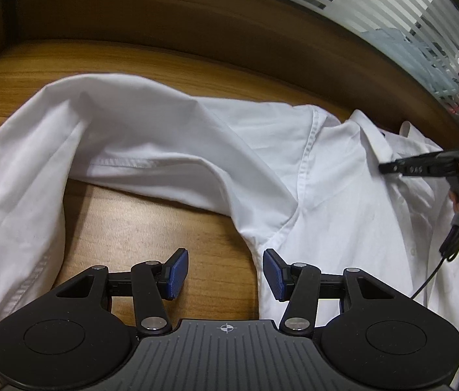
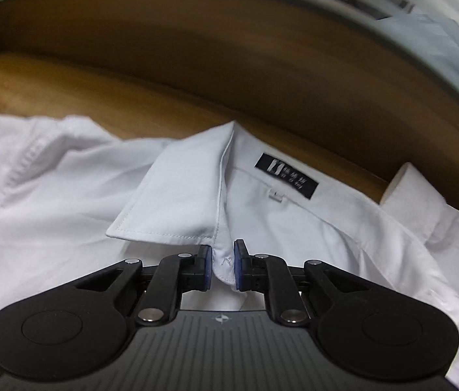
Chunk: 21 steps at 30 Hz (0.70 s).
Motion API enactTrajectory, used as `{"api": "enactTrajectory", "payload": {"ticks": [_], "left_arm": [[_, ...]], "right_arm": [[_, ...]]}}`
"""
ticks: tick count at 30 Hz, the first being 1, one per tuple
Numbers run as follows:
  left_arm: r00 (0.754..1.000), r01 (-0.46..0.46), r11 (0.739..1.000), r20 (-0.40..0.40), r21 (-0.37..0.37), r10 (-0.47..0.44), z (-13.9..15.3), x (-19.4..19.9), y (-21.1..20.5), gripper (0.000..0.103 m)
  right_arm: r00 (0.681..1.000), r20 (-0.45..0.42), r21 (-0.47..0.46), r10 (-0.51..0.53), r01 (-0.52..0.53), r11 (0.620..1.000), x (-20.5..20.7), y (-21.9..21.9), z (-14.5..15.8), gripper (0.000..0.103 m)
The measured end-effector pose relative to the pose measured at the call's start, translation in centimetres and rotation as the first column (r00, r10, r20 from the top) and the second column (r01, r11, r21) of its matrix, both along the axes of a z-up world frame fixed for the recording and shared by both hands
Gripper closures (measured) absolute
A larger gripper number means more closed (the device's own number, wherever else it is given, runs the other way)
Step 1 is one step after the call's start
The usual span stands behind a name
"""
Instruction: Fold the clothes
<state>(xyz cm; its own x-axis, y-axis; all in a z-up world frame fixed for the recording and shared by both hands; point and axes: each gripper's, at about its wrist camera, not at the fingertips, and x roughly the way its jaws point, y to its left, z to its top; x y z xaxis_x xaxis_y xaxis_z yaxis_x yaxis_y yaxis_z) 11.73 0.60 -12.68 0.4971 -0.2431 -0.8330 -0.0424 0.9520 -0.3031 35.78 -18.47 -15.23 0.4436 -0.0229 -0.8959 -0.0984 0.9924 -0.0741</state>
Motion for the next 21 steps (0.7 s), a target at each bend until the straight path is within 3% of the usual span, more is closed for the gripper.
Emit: {"api": "enactTrajectory", "payload": {"ticks": [5, 13, 21], "left_arm": [[0.999, -0.002, 1.000, 0.034, 0.007, 0.001, 1.0, -0.3, -0.6, 0.046], [0.995, 0.057, 0.998, 0.083, 0.021, -0.058, 2.9, -1.2, -2.6, 0.044], [0.982, 0.135, 0.990, 0.125, 0.047, -0.140, 5.1, -1.6, -5.0, 0.040]], "right_arm": [[0.999, 0.018, 0.009, -0.030, 0.030, 1.000, -0.7, -0.7, 1.1, 0.068], [0.982, 0.094, 0.098, -0.167, 0.158, 0.983, -6.6, -3.0, 6.9, 0.064], [0.949, 0.108, 0.153, -0.295, 0.278, 0.948, -17.3, -4.2, 9.7, 0.064]]}}
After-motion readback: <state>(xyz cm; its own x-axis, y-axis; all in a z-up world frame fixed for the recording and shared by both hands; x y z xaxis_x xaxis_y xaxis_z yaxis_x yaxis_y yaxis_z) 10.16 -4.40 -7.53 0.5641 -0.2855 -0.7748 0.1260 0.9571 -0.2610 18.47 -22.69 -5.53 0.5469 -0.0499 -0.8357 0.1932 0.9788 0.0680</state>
